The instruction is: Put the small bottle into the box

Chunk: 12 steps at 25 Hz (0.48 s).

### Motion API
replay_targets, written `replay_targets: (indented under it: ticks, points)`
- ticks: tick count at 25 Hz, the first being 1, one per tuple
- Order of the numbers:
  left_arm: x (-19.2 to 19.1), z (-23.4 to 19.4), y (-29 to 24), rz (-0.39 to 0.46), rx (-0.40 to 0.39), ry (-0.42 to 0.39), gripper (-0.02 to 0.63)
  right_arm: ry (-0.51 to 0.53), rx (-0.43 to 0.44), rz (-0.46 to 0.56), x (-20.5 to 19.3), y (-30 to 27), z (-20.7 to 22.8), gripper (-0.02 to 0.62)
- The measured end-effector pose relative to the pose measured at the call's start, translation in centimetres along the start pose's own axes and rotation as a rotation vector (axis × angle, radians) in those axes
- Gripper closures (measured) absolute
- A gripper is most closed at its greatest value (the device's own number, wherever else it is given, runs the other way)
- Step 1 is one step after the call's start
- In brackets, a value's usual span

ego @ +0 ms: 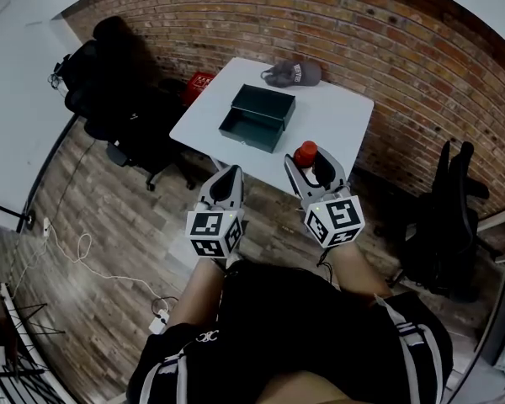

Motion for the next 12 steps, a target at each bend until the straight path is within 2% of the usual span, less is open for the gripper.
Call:
replay_targets:
  ticks: [7,12]
  points:
    - [1.0,0.3,-2.2,-0.013,-0.005,-0.038,0.593,-0.012,0.014,0.007,-0.1,-1.4,1.7,0.373]
    - [1.3,-0.1,-3.3,-0.007,-0.006,-0.033,0.592,-0.017,0.020,0.006,0.0,-2.1,2.2,0.373]
Point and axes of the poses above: the fingertips, and each gripper's own axes: y backward along the fingers, z to its right, x out of its top, the point moved 7 cm from there along y, backward along the fingers, and after that the axes turned 10 degrees about -z, right-handed, at the moved point
